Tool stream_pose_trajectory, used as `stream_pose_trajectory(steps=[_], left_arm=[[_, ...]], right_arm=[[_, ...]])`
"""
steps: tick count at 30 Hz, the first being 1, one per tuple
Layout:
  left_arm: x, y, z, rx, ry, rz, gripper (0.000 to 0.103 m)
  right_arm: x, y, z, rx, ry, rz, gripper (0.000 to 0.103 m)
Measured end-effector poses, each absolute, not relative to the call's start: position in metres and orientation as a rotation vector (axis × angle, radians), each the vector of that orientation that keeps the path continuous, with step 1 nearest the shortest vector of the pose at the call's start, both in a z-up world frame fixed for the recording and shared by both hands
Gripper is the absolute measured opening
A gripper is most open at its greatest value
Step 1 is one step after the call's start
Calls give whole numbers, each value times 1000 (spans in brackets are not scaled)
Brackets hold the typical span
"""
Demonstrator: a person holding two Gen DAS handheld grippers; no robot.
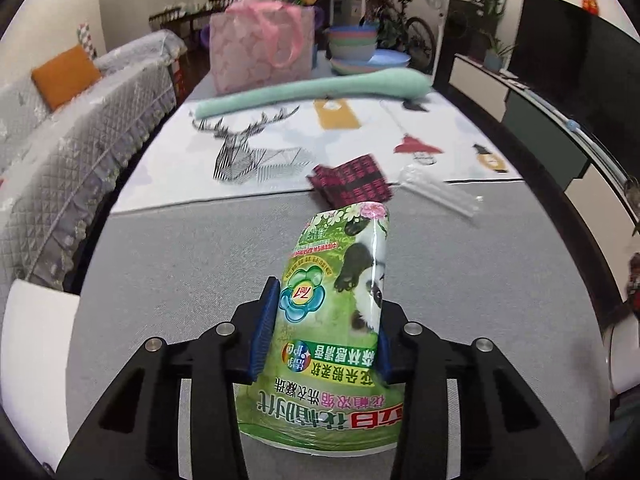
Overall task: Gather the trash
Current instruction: 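Carry both items over the pink bucket and open both tools to drop them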
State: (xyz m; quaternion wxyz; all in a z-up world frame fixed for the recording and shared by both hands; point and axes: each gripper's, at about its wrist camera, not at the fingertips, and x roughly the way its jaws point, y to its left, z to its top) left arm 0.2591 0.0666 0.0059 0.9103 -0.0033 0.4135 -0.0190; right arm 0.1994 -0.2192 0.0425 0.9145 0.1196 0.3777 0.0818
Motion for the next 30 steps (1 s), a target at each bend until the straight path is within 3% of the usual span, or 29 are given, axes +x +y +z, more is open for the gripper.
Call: stream_pose_trajectory(steps=[13, 30], left_arm=[[216, 27, 37, 26, 718, -143, 40], [188, -51, 40, 53, 672, -294, 40]], right_arm=[[162, -243, 50, 169, 686, 91, 2], [136, -294, 55, 170, 661, 15, 2]])
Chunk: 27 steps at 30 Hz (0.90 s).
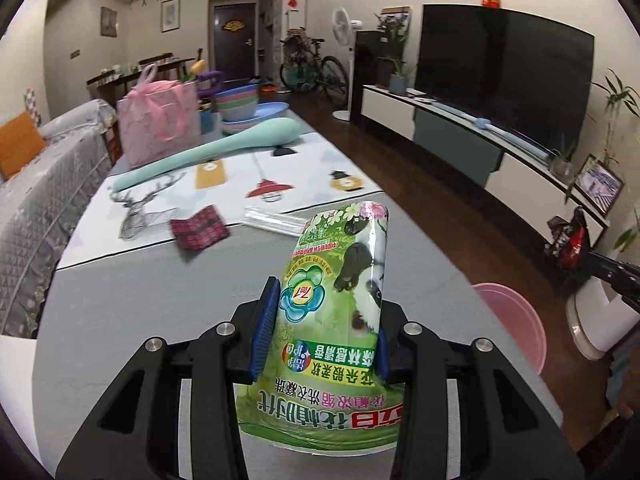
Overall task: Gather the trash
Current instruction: 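Carry both items over the pink bucket and open both tools to drop them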
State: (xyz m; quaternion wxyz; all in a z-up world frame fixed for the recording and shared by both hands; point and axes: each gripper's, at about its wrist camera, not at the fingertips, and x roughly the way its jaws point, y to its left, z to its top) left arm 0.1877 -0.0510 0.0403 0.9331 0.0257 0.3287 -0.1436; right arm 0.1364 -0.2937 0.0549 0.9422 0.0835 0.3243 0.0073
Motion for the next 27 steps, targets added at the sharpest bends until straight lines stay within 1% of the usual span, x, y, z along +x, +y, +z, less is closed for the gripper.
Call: stream_pose_trajectory(steps=[9, 16, 20, 24, 27], left_arm=[[179, -113, 39, 54, 669, -389, 40], [175, -181, 30, 62, 684, -480, 41], [174, -221, 19, 67, 711, -530, 42], [177, -260, 4, 79, 766, -574, 46], [177, -280, -6, 100, 795, -579, 46]], right_arm=[[125, -337, 55, 201, 651, -67, 2], [126, -377, 46, 252, 676, -140, 2], [128, -396, 41, 293, 687, -178, 2], [137, -411, 32, 303, 706, -214, 2], [144, -418, 26, 302, 723, -228, 2]])
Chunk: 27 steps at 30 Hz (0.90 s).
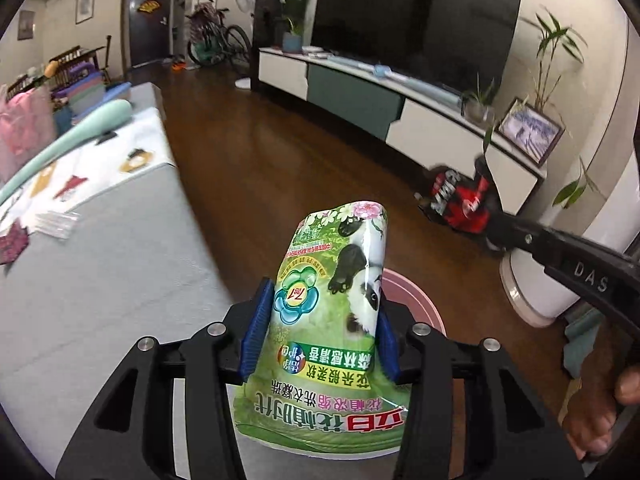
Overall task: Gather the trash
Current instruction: 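Carry both items over the pink bucket and open both tools to drop them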
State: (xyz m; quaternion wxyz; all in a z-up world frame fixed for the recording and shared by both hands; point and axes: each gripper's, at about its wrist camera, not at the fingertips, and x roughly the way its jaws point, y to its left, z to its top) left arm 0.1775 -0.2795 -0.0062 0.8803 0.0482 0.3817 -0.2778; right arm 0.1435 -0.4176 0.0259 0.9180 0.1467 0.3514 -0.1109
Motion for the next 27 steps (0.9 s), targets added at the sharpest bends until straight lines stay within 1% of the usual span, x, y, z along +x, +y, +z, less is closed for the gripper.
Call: stream_pose_trajectory(steps=[3, 9, 11, 14, 17, 18, 19, 20, 21, 22, 27], left_arm=[[179, -300, -16, 138, 828, -583, 46], [183, -318, -26, 175, 859, -592, 46], [185, -324, -31, 181, 874, -589, 49], [186, -333, -37, 195, 894, -599, 59], [186, -338, -41, 217, 898, -597, 76], [185, -339, -42, 218, 904, -600, 78], [185, -340, -42, 220, 907, -601, 77], [185, -340, -44, 229, 914, -600, 77], [184, -340, -45, 239, 919, -598, 78], [184, -339, -46, 243, 921, -599, 78], [184, -326, -43, 230, 921, -585, 78]], right_arm=[[150, -425, 23, 303, 733, -238, 2], [159, -434, 19, 317, 744, -242, 2], [160, -435, 19, 321, 743, -245, 2], [162, -438, 18, 336, 747, -241, 3], [165, -438, 15, 331, 759, -238, 6], [166, -437, 14, 332, 764, -238, 6], [167, -438, 14, 335, 767, -240, 11], [167, -439, 13, 337, 770, -251, 28], [167, -440, 13, 337, 770, -262, 40], [167, -442, 13, 339, 767, -268, 57], [166, -444, 16, 354, 750, -266, 57]])
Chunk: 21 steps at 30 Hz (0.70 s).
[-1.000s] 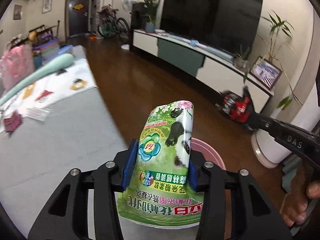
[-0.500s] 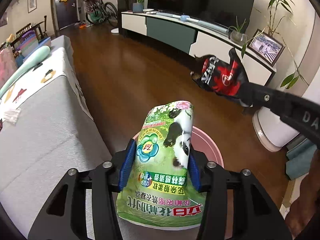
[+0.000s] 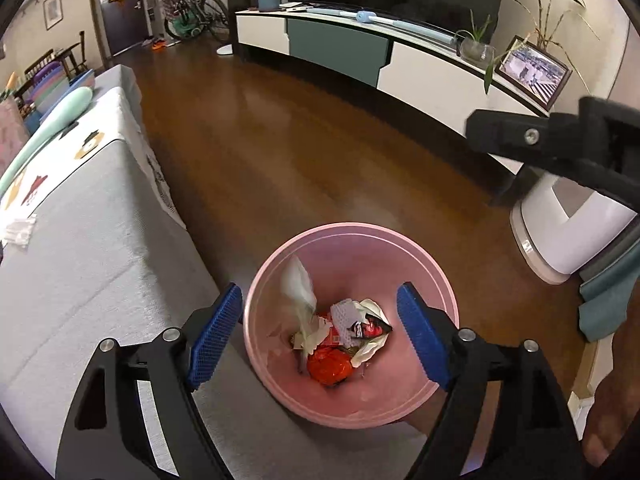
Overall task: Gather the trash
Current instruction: 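Carry both items over the pink bucket and open both tools to drop them, then grasp the pink-black paper with the left tool while the right tool grasps the clear plastic tubes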
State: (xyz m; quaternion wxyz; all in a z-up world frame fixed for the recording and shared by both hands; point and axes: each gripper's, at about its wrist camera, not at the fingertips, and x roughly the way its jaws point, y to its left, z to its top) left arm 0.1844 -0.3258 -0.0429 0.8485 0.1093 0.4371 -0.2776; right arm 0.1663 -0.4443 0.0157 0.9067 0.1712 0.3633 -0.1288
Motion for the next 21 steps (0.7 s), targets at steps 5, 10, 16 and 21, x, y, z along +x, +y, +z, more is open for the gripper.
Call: stream_pose_trajectory(steps=[5, 10, 16, 21], left_arm=[[178, -295, -25, 190, 879, -580, 78], [173, -242, 2, 144, 802, -554, 77], [175, -161, 34, 126, 714, -472, 77], [196, -90, 48, 117, 685, -369, 71]], right_arm=[[162, -443, 22, 364, 718, -264, 57], [159, -428, 32, 344, 674, -234, 56], [158, -393, 48, 315, 606, -176, 53], [161, -351, 59, 273, 529, -136, 47]])
